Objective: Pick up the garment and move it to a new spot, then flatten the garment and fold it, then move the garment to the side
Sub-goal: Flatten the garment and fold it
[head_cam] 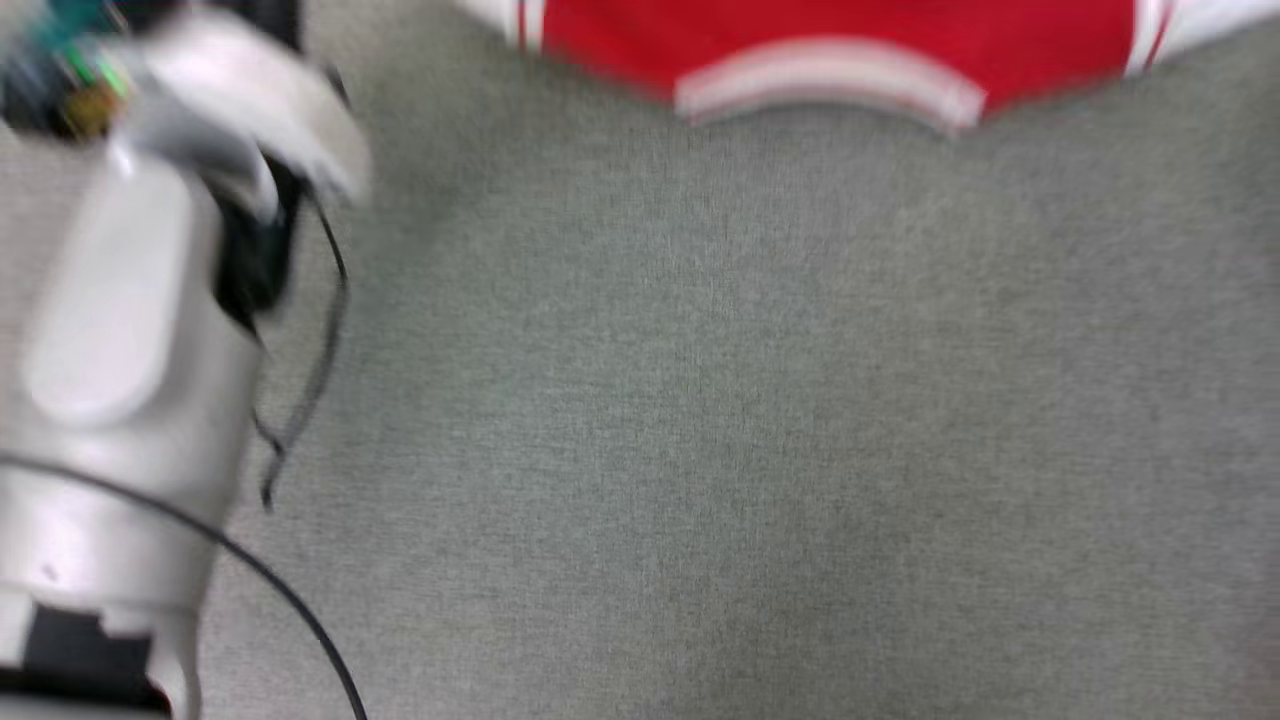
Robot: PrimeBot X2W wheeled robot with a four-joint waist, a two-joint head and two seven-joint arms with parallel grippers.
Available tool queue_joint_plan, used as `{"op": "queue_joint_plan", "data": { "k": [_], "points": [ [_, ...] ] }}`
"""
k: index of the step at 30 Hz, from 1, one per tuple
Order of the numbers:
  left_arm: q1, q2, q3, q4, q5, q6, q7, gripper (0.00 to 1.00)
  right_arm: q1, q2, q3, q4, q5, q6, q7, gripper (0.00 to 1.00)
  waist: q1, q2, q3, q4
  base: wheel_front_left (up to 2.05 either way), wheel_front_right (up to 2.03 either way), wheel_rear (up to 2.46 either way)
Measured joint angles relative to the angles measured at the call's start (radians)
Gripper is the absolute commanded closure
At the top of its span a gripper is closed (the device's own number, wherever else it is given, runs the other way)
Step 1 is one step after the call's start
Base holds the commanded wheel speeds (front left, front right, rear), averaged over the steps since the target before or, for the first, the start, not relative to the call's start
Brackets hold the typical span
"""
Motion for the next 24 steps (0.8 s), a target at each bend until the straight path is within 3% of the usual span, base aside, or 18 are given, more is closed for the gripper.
{"op": "queue_joint_plan", "data": {
  "k": [6, 17, 24],
  "points": [
    [0.251, 0.002, -0.039, -0.033, -0.005, 0.025, 0.008, 1.00, 0.203, -0.004, 0.082, 0.002, 0.102, 0.000, 0.049, 1.00, -0.0002, 0.0000, -0.121, -0.002, 0.00, 0.00, 0.00],
    [0.601, 0.145, -0.067, -0.155, -0.043, 0.029, 0.170, 1.00, 0.451, -0.034, 0.099, -0.022, 0.243, 0.001, 0.110, 1.00, -0.0004, 0.0001, -0.313, -0.026, 0.00, 0.00, 0.00],
    [0.817, 0.220, -0.067, -0.297, -0.091, 0.060, 0.276, 1.00, 0.625, -0.045, 0.092, -0.102, 0.312, 0.001, 0.180, 1.00, -0.0004, 0.0000, -0.403, -0.051, 0.00, 0.00, 0.00]
  ]
}}
